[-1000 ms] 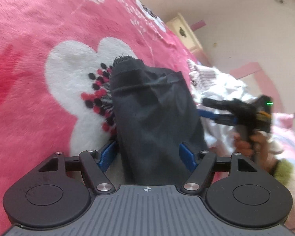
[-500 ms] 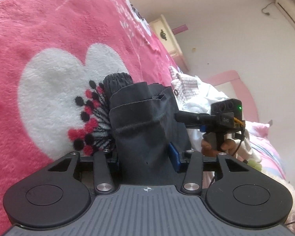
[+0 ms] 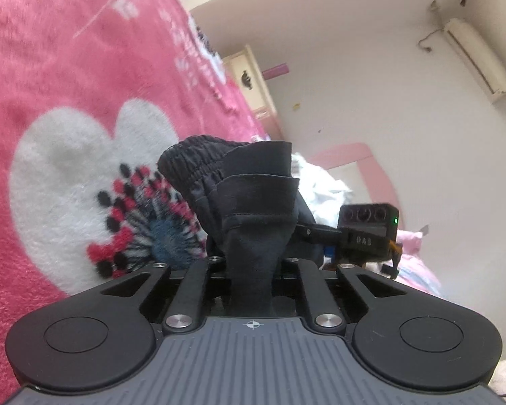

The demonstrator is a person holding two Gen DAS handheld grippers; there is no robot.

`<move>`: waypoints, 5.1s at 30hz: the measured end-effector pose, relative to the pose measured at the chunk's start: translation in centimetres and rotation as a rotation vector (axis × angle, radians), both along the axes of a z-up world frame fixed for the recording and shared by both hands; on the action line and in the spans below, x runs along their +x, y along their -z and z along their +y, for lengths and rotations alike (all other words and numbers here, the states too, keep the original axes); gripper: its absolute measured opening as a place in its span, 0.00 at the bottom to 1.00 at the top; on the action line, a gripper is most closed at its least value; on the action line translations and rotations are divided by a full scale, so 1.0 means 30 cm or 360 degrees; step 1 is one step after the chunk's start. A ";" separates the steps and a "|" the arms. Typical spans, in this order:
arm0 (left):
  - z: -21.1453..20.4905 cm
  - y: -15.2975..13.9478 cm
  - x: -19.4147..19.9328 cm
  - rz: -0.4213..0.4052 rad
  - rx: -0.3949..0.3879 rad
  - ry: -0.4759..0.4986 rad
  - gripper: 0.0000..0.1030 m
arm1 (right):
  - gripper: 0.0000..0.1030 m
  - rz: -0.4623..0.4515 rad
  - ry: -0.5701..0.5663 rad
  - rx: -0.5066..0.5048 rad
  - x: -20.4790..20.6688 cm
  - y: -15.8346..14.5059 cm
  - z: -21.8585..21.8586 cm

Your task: Fold clothes

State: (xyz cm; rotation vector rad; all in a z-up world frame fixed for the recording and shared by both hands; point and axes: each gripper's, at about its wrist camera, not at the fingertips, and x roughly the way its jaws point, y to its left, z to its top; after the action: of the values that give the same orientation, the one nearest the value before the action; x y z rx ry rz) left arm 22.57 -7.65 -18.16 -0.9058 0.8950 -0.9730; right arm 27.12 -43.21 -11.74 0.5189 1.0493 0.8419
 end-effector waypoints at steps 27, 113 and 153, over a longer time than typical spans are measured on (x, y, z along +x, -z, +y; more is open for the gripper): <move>0.706 -1.138 -0.464 -0.0875 0.0444 -0.0714 0.07 | 0.20 -0.0752 -0.0078 0.0425 -0.303 -1.037 0.839; 1.469 -0.735 0.734 -0.0039 0.1005 -0.0923 0.51 | 0.27 0.0309 0.0213 0.0409 0.856 -0.131 1.624; 1.573 -0.579 0.310 0.0081 0.0908 -0.1118 0.38 | 0.65 0.0151 -0.0159 0.0148 0.377 -0.204 1.530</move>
State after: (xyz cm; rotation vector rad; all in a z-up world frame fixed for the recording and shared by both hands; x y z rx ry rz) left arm 31.86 39.56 -0.79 -0.6680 0.7516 -0.0742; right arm 38.44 2.68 -5.62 0.5933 1.1345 0.9654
